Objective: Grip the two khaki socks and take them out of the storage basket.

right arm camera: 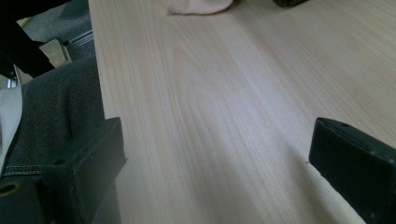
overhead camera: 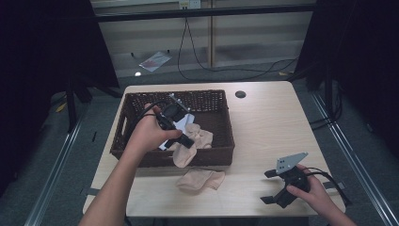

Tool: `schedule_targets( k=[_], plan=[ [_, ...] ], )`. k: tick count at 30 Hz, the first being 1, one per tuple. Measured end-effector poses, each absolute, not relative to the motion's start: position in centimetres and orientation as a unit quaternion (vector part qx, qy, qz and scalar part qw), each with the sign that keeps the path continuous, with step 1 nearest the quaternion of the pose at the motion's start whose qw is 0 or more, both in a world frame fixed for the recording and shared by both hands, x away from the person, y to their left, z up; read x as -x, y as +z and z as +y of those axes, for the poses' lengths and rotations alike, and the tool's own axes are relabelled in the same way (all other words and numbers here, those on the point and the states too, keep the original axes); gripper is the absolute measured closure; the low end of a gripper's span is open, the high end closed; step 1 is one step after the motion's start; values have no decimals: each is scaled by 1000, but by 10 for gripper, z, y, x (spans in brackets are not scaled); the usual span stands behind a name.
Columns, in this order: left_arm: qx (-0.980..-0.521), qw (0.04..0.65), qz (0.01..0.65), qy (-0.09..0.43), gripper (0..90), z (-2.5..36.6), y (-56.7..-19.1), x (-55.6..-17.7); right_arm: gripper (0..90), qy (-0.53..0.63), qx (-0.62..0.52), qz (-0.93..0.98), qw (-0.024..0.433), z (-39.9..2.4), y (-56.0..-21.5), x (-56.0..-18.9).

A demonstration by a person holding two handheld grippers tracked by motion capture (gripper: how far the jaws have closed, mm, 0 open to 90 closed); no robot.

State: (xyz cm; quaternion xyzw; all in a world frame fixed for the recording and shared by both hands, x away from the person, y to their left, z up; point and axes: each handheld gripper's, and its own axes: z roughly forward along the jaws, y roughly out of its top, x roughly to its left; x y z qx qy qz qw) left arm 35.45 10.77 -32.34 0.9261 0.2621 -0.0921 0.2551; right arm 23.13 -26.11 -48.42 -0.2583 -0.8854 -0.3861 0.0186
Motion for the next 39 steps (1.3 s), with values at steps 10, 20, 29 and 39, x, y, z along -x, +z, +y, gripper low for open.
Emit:
schedule_targets(
  k=[10,20,29,39],
  plan=[
    [-928,262,248,-97,802,105,-337,-343,33,-385,257,-886,16,-261,-485,-232],
    [-929,266,241,-96,800,101,-352,-333,33,-384,257,-887,15,-261,-485,-232],
    [-929,265,238,-104,794,99,-366,-325,33,-383,256,-887,16,-261,-485,-232],
    [-944,229,217,-100,621,91,-379,-320,33,-385,257,-886,17,-261,-484,-232]
  ],
)
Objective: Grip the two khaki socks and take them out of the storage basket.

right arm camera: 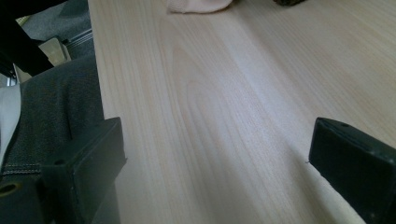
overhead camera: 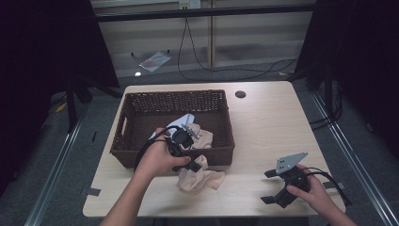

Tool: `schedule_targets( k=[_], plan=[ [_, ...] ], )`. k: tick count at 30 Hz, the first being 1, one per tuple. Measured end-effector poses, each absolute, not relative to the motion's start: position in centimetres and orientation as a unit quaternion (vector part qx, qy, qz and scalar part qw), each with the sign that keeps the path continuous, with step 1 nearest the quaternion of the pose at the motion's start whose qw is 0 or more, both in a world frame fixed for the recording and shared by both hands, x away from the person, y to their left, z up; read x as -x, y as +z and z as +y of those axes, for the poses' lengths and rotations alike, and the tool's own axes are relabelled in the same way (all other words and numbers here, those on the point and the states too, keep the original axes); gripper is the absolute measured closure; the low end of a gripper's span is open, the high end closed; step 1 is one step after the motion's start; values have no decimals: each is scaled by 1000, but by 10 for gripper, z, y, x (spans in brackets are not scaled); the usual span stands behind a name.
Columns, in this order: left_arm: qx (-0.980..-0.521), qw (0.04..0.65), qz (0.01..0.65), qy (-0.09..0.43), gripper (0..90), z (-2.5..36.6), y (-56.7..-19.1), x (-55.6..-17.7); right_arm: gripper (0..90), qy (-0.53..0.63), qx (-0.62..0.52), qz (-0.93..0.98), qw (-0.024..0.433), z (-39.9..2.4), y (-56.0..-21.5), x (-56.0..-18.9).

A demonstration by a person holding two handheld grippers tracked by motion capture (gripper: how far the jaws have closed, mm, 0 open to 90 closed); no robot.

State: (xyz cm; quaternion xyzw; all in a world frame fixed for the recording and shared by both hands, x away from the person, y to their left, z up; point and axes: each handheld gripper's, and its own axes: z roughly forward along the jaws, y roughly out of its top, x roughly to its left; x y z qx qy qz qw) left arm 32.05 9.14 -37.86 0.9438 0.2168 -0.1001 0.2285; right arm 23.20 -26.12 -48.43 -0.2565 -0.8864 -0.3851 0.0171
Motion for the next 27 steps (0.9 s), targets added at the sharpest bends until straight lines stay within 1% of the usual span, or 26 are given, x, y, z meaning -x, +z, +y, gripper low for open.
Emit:
schedule_targets(
  k=[4,7,10,13,17,20,22,27],
  plan=[
    [-942,228,223,-100,464,90,-380,-317,33,-382,256,-888,18,-261,-485,-231],
    [-943,226,222,-101,428,92,-381,-315,33,-384,254,-888,20,-261,-484,-232],
    [-945,217,225,-99,358,94,-382,-312,33,-385,256,-887,19,-261,-484,-232],
    [-944,222,230,-85,287,99,-385,-309,33,-384,255,-887,18,-261,-484,-232],
    [-939,236,237,-83,241,105,-391,-304,33,-385,255,-887,17,-261,-485,-232],
    [-937,249,231,-78,210,110,-395,-302,33,-383,256,-887,18,-261,-485,-232],
    [-931,264,242,-76,190,114,-399,-300,33,-384,256,-887,18,-261,-485,-232],
    [-926,279,238,-84,169,121,-408,-295,33,-381,256,-888,17,-260,-485,-232]
  ],
)
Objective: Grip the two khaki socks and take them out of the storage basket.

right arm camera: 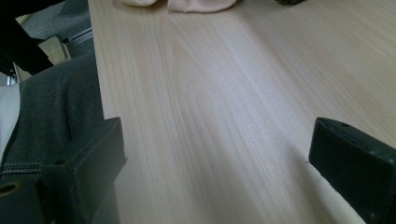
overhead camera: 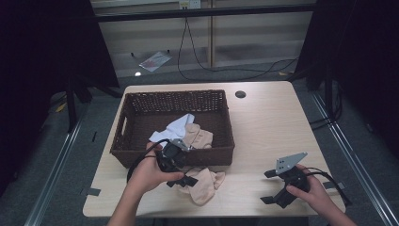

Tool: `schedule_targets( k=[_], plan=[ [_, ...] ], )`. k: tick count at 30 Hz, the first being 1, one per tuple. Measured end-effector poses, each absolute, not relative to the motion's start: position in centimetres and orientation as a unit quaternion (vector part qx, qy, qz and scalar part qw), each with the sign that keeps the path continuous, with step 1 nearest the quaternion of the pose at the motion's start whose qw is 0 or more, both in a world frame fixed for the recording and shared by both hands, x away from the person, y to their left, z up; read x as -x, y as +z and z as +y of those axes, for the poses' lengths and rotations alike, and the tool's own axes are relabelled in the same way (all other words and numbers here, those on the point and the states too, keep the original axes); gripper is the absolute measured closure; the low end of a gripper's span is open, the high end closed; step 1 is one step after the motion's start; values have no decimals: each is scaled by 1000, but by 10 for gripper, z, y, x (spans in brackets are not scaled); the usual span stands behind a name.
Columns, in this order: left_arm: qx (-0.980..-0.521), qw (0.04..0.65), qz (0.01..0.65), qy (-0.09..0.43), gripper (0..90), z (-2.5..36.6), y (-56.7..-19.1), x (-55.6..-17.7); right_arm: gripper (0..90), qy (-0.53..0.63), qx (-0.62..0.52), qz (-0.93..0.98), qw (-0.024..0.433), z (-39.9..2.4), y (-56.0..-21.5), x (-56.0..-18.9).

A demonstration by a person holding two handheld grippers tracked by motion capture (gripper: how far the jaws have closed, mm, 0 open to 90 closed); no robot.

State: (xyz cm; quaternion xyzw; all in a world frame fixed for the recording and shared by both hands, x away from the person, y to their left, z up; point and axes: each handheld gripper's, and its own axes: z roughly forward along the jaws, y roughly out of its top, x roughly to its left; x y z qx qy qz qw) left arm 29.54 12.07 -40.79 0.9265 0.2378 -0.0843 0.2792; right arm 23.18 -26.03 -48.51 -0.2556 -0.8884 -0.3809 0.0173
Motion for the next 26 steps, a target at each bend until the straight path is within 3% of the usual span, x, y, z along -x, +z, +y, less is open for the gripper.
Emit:
schedule_targets(
  k=[17,26],
  plan=[
    [-929,286,222,-83,105,131,-450,-282,33,-382,254,-889,15,-261,-484,-231],
    [-926,308,210,-59,106,126,-454,-282,33,-382,251,-889,15,-261,-485,-232]
  ],
)
